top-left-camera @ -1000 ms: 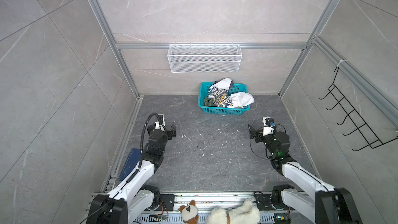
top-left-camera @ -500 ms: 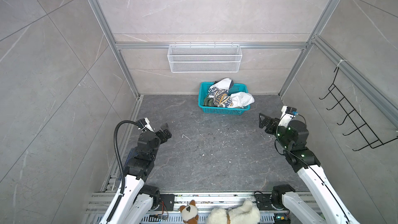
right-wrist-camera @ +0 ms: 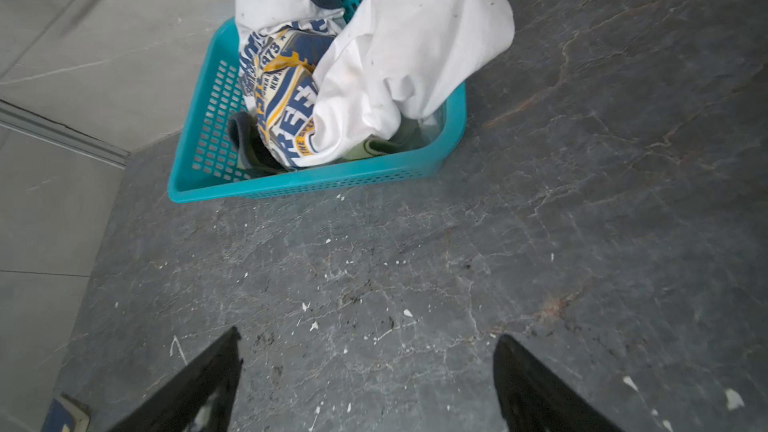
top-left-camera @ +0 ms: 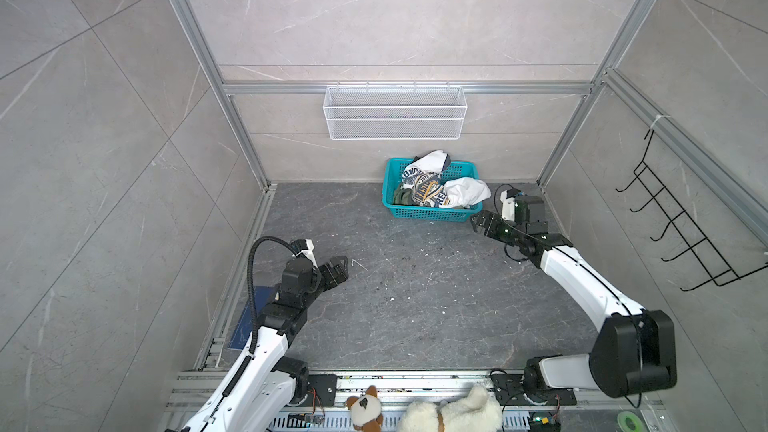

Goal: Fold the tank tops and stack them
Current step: 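Reach the right gripper into the teal basket toward the white tank top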

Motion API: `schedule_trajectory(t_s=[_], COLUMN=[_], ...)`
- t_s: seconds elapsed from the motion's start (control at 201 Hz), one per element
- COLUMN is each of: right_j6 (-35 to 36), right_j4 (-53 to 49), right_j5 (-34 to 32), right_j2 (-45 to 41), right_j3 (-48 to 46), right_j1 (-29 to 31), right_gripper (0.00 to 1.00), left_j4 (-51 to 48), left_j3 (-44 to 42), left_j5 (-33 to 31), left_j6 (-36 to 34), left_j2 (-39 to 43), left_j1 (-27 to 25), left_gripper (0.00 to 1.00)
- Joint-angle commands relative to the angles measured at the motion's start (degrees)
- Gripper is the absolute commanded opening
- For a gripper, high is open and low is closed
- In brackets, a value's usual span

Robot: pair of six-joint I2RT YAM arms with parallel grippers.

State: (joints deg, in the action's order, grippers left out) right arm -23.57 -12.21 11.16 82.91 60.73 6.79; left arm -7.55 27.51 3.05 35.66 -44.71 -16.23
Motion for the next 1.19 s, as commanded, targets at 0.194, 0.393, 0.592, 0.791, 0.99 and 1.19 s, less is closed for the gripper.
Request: schedule_trajectory(t_s=[0.194, 0.393, 0.592, 0.791, 0.99, 1.19], right_j6=[0.2, -1.3, -1.9, -3.0, -3.0, -1.9], right_j4=[-3.3, -4.3, -5.9, -3.6, -6.3, -5.9], right_j5=[-6.1, -8.7, -12.0, -13.2, -14.4, -15.1], right_j2=[17.8, 25.1, 29.6, 32.7, 37.3, 36.5], right_j3=[19.6, 28.3, 32.4, 33.9, 38.9, 40.3], right_j1=[0.2, 0.4, 1.6, 2.5, 3.1, 7.0], right_gripper=[0.82, 0.76, 0.68, 0.65, 0.51, 0.17], left_j4=[2.5, 0.9, 0.8, 0.9, -0.2, -0.2], left_j3=[-0.7, -0.3, -0.5, -1.2, -1.6, -1.9], left_j5=[2.6, 2.2, 1.9, 2.1, 2.2, 2.1], left_j6=[0.3, -0.1, 0.3, 0.8, 0.6, 0.5], left_j2=[0.5, 0.7, 1.5, 2.0, 2.9, 2.8], left_j1=[-1.4, -1.5, -1.5, -1.5, -1.6, -1.6], left_gripper=[0.98, 1.0, 1.0, 1.0, 1.0, 1.0])
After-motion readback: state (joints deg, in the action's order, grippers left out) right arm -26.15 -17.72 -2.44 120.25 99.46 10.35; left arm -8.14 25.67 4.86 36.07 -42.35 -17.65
